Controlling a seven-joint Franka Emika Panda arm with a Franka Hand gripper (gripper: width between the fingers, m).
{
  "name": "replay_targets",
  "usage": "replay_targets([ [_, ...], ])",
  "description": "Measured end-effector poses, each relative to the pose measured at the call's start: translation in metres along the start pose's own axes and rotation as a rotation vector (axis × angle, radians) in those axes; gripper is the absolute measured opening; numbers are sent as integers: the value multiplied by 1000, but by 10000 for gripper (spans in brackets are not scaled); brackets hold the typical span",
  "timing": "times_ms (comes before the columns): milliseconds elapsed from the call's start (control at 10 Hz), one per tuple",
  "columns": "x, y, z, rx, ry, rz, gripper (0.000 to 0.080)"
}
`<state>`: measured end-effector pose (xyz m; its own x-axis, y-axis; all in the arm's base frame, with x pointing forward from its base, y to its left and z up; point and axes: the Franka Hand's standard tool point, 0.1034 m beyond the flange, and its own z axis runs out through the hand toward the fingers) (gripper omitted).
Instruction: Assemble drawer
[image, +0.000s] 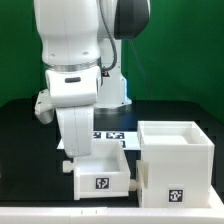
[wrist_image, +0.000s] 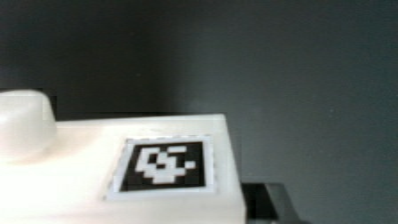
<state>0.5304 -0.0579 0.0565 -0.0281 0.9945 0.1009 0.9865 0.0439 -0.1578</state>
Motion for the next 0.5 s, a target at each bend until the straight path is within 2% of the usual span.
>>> replay_targets([
  [100, -2, -3, 3, 5, 6, 9, 71],
  [300, 1, -3, -5, 2, 1, -20, 71],
  [500, 8, 2, -15, -25, -31, 3, 71],
])
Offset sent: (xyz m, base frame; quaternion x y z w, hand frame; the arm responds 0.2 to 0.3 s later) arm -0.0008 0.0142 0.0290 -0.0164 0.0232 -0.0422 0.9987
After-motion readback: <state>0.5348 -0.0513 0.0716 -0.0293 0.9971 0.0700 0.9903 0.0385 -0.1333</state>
